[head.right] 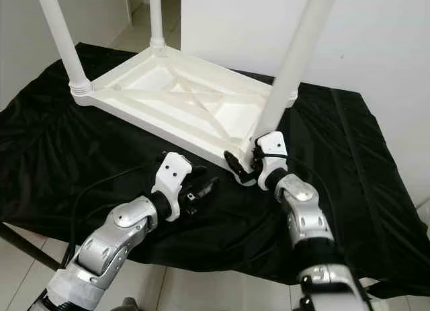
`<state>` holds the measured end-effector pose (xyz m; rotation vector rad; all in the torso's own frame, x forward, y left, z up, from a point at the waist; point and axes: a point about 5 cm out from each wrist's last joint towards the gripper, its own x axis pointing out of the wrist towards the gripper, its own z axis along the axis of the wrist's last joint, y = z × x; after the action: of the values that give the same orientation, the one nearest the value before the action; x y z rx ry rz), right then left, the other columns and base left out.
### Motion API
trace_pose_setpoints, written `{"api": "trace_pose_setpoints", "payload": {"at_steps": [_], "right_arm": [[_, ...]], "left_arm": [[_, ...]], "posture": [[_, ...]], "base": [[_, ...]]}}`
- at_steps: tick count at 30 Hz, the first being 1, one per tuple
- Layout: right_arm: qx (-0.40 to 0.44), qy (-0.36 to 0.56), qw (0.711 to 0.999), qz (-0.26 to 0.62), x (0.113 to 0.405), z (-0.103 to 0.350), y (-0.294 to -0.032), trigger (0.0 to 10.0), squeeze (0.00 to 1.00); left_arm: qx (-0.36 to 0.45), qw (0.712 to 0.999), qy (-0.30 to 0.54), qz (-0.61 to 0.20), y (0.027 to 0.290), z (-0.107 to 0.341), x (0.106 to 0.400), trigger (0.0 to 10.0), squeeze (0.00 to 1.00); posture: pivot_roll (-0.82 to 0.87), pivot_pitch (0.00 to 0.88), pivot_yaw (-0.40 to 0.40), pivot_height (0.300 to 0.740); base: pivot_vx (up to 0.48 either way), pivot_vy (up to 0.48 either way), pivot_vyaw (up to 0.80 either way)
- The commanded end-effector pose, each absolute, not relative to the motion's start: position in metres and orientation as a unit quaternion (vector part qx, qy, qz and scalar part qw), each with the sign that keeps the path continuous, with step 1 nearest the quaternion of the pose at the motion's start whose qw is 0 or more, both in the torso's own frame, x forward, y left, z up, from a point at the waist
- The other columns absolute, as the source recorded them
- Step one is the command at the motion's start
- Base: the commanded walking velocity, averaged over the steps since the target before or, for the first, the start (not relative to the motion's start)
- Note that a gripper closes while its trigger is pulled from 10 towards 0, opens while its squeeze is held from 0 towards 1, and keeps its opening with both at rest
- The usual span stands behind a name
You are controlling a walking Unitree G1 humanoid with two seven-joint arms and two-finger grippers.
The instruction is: Building children table
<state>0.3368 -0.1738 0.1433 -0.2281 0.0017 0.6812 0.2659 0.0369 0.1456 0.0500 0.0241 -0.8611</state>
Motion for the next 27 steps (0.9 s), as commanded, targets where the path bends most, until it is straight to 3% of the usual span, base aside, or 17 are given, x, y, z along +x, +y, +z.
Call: {"api": "trace_pose_setpoints", "payload": {"at_steps": [1,2,3,4,5,12,17,20,27], "right_arm": [[-0.125,0.034,0.916,0.381,0.334,0.131,-0.167,10.0,0.0],[-0.126,0.037,0.913,0.387,0.334,0.131,-0.167,10.0,0.0],[-0.126,0.047,0.91,0.393,0.334,0.127,-0.167,4.4,0.0],[-0.126,0.047,0.91,0.393,0.334,0.127,-0.167,4.4,0.0],[-0.123,0.06,0.906,0.401,0.333,0.123,-0.166,0.0,0.0],[-0.119,0.096,0.88,0.45,0.324,0.109,-0.162,0.0,0.0],[-0.109,0.101,0.878,0.455,0.32,0.104,-0.162,0.0,0.0],[-0.088,0.093,0.907,0.401,0.323,0.101,-0.164,0.0,0.0],[-0.081,0.095,0.935,0.331,0.327,0.094,-0.165,0.0,0.0]], "left_arm": [[0.027,0.901,0.004,-0.433,0.033,0.148,0.266,10.0,0.0],[0.027,0.901,0.004,-0.432,0.034,0.148,0.266,10.0,0.0],[0.027,0.902,0.004,-0.431,0.034,0.148,0.266,10.0,0.0],[0.027,0.902,0.004,-0.431,0.034,0.148,0.266,10.0,0.0],[0.026,0.903,0.004,-0.43,0.034,0.148,0.266,10.0,0.0],[0.024,0.905,0.004,-0.424,0.036,0.148,0.265,10.0,0.0],[0.024,0.905,0.005,-0.426,0.035,0.147,0.264,10.0,0.0],[0.023,0.902,0.007,-0.431,0.033,0.147,0.263,10.0,0.0],[0.022,0.9,0.007,-0.436,0.032,0.146,0.262,10.0,0.0]], "posture": [[0.14,0.006,-0.09,0.74],[0.14,0.006,-0.09,0.74],[0.15,0.006,-0.095,0.74],[0.15,0.006,-0.095,0.74],[0.16,0.008,-0.1,0.74],[0.16,0.011,-0.102,0.74],[0.16,0.013,-0.098,0.74],[0.15,0.013,-0.094,0.74],[0.14,0.013,-0.091,0.74]], "base": [[0.0,0.0,0.0],[0.0,0.0,0.0],[0.0,0.0,0.0],[0.0,0.0,0.0],[0.0,0.0,0.0],[0.0,0.0,0.0],[0.0,0.0,0.0],[0.0,0.0,0.0],[0.0,0.0,0.0]]}}
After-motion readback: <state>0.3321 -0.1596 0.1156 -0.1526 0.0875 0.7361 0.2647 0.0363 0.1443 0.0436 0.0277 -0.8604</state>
